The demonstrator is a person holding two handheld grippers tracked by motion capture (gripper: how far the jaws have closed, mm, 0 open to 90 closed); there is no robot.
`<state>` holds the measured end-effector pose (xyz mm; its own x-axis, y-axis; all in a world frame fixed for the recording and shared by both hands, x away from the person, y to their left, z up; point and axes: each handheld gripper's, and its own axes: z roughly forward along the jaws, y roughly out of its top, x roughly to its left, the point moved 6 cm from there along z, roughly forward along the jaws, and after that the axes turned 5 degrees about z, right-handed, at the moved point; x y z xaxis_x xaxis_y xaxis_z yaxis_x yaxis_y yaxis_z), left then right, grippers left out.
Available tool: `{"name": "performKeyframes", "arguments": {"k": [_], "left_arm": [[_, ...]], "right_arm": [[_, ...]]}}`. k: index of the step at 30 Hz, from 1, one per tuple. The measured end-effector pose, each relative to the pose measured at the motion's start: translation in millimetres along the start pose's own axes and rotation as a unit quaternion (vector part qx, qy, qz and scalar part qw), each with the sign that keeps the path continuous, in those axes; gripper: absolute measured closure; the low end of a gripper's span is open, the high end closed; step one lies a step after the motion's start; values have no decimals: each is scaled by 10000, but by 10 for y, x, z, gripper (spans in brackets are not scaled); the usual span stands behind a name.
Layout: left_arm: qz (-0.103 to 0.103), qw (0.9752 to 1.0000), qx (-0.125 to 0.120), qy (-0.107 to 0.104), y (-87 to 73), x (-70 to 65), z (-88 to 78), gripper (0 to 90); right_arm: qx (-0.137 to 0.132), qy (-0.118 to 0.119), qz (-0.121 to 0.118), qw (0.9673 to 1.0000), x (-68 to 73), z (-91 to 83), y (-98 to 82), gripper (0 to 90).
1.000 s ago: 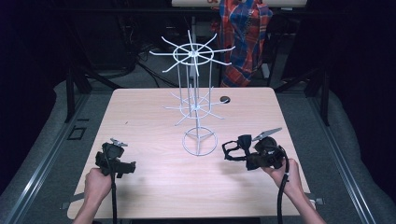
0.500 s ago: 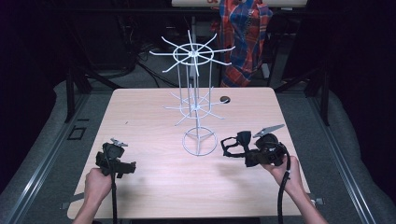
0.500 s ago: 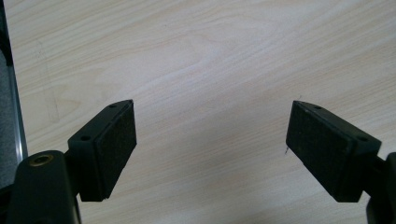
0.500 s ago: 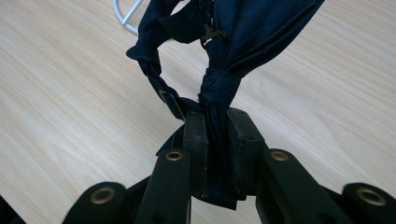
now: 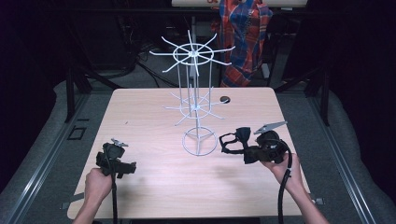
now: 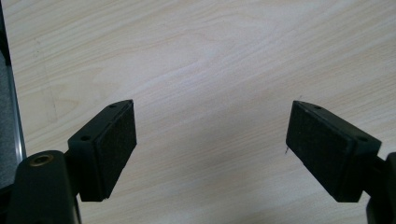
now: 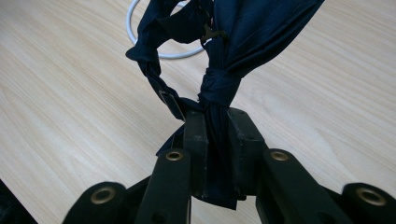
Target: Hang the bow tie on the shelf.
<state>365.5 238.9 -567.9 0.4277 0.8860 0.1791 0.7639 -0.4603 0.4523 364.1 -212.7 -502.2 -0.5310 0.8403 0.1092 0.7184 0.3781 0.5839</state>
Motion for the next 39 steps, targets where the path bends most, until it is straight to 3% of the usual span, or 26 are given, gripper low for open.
{"name": "performKeyframes", "arguments": {"k": [19,39], "left_arm": [[-15,10000,40,-7,-10,-5,5,165],[24,10000,73,-13,-11,-13,12,165]], "right_arm": [[-233,36,-27,9997,-20,-160,102,791],[-537,121,-262,9981,133,-369,252,791]]}}
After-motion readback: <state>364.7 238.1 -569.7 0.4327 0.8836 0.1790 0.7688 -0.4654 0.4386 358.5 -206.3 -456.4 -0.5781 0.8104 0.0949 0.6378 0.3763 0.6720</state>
